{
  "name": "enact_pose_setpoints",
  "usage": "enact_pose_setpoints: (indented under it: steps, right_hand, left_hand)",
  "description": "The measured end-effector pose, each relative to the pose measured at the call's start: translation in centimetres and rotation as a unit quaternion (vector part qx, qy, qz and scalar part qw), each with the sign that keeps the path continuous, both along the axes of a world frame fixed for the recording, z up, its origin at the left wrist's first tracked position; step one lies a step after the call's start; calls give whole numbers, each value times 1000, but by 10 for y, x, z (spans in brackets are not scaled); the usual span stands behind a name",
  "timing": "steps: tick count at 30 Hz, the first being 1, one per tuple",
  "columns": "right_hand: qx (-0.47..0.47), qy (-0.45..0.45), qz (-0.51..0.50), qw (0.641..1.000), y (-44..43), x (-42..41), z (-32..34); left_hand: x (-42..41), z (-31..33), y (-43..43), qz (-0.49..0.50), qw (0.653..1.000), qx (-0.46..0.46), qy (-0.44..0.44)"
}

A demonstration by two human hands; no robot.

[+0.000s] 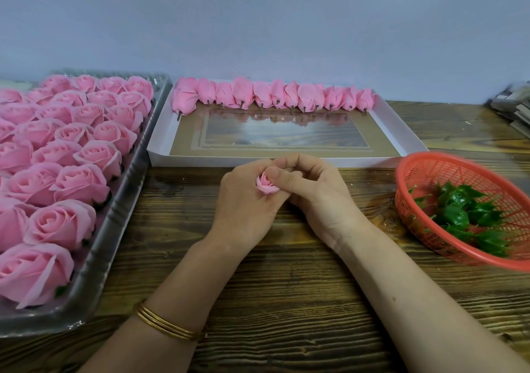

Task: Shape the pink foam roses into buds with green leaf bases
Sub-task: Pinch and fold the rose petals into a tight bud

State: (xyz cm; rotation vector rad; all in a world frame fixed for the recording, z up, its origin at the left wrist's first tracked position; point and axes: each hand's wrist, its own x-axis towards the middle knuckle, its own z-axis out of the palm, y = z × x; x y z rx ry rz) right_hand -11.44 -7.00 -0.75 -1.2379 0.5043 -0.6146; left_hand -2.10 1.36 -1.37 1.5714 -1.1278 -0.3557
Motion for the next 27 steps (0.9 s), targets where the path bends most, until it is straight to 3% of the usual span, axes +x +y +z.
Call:
enact_pose_setpoints:
  steps: [5,11,19,27]
  right_hand:
    - [7,5,0,1000,2,1,-1]
    - [55,-7,-16,998,1,5,-1]
    - [-172,41,1,984,10,7,-8]
    - [-201,27,-10,979,14,9,-7]
  left_hand:
    - [-1,1,-1,21,1000,7,-1]
    - [2,3,-6,102,989,-36,105]
    - [-3,9,-5,68,955,-84,276]
    - [-6,10,-8,47,928,-82,359]
